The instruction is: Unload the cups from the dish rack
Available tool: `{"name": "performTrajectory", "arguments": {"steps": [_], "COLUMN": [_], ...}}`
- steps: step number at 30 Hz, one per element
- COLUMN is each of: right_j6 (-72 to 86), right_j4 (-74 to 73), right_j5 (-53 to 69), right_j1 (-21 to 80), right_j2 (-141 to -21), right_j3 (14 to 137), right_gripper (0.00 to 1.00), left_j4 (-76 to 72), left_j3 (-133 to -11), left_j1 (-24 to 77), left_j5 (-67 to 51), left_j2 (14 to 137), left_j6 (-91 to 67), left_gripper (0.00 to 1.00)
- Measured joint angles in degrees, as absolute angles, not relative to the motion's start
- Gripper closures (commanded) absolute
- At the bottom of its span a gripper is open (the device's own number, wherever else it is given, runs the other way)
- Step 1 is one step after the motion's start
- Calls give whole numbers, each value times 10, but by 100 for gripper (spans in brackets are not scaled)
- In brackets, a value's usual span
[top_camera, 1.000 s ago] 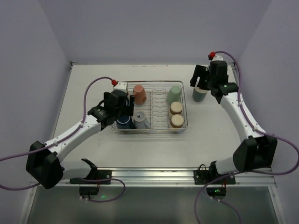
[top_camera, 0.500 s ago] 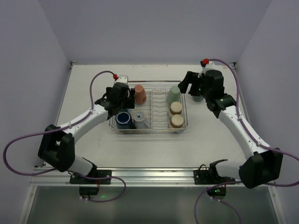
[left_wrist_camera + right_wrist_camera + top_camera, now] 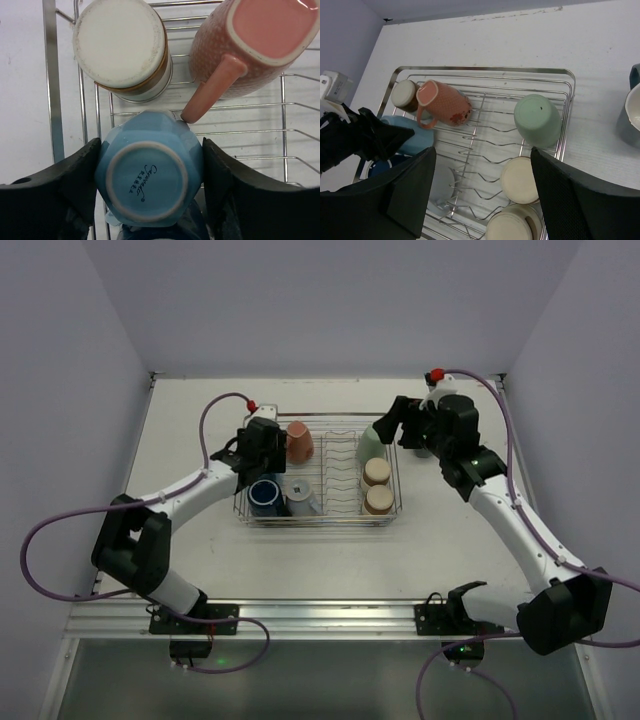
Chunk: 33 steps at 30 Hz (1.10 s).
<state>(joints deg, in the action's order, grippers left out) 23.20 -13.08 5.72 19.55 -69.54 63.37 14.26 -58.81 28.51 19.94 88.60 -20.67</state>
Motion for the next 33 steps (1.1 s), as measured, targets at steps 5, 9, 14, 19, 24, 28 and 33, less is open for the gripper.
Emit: {"name": "performTrajectory", "arguments": {"steps": [5,9,14,19,24,28,33], "right_j6": [247,277,350,407,449,486,517], "right_j4": [-122,-91,-1,86,166,245,305], "right_j5": [76,112,183,231,241,233,231], "right_j1": [199,204,218,246,311,360,375], "right_j2": [-680,-652,-606,-611,-635,-637,-651], "right_j3": [632,606,540,502,479,432,411], "right_gripper": [16,6,5,5,8,12,21], "left_j4": [143,156,175,187,185,136,31], "left_j3": [-581,-581,-591,-598,-596,-558,-489], "left_j1": [285,285,285,285,285,285,285], "left_j5": [200,197,192,183,140,70,-15], "left_j2": [874,846,790,717,634,541,464], "left_j6": [-210,-210,-210,-211,-232,-281,-365], "left_gripper": [84,87,91,92,93,93,94]}}
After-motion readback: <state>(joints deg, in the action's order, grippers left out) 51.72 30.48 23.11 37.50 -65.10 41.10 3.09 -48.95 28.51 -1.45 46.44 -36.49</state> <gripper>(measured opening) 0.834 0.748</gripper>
